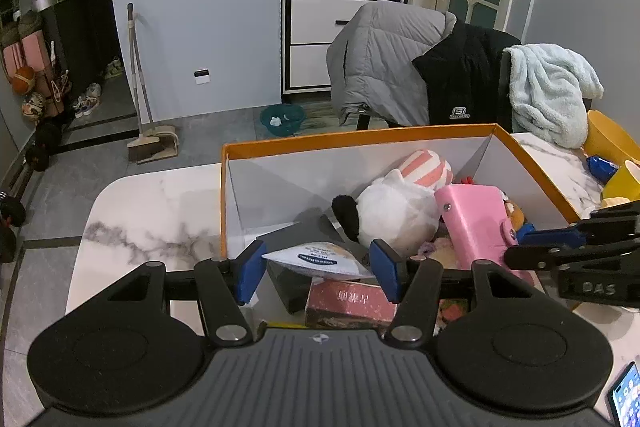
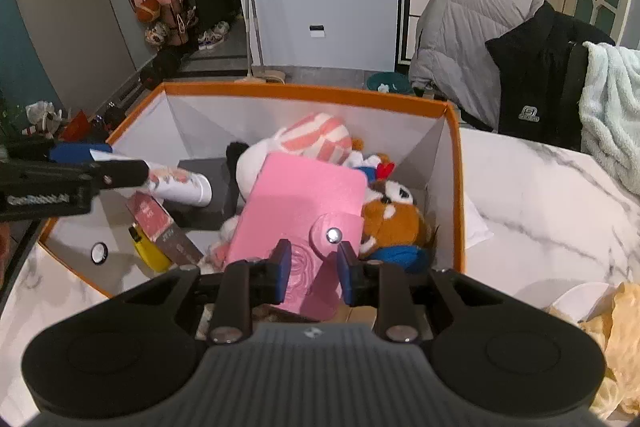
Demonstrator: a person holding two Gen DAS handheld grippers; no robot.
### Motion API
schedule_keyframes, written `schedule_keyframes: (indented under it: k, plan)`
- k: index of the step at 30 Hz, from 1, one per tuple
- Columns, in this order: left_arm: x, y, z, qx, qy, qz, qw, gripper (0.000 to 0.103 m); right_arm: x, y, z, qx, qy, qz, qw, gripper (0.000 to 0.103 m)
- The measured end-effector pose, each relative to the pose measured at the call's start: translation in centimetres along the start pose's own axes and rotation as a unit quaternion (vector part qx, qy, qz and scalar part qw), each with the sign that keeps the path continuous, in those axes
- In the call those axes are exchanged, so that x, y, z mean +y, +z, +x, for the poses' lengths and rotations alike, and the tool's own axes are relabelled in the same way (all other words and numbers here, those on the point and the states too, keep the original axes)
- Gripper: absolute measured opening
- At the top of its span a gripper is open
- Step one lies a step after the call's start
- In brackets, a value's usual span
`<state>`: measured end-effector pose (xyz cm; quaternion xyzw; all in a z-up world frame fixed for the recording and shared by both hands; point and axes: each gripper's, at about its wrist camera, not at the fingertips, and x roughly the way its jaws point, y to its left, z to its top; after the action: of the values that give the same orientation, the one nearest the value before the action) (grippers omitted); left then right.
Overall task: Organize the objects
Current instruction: 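Lower the bottle and wallet into the orange box and open both tools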
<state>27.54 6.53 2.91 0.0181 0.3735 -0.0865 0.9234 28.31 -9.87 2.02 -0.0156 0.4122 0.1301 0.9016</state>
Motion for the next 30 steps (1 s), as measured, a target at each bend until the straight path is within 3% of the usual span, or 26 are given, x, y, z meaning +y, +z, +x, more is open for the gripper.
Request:
schedule_keyframes:
  k: [8, 16, 20, 30]
  plan:
    - [-0.4, -1.3, -1.9, 0.004, -0.008, 0.005, 0.9999, 0.067, 2.1, -0.4, 1.1, -0.019, 0.032, 0.021, 0.999, 0.025]
    - [-1.1, -1.5, -4.5, -0.008, -0.016, 0.003, 0.9998, 0.067, 4.3, -0.9, -2.5, -0.044, 0.012, -0.016, 0.999, 0.031]
    - [-2.0, -1.7, -6.0, -0.013, -0.018, 0.013, 0.9997, 0.067, 5.0, -1.2, -4.5, -0.057, -0.005, -0.034, 0.998, 0.041]
    - [-3.0, -2.3, -9.0, -0.027, -0.030, -0.008, 0.9992, 0.069, 6.7, -3.0, -9.9, -0.085, -0.019, -0.047, 0.995, 0.046]
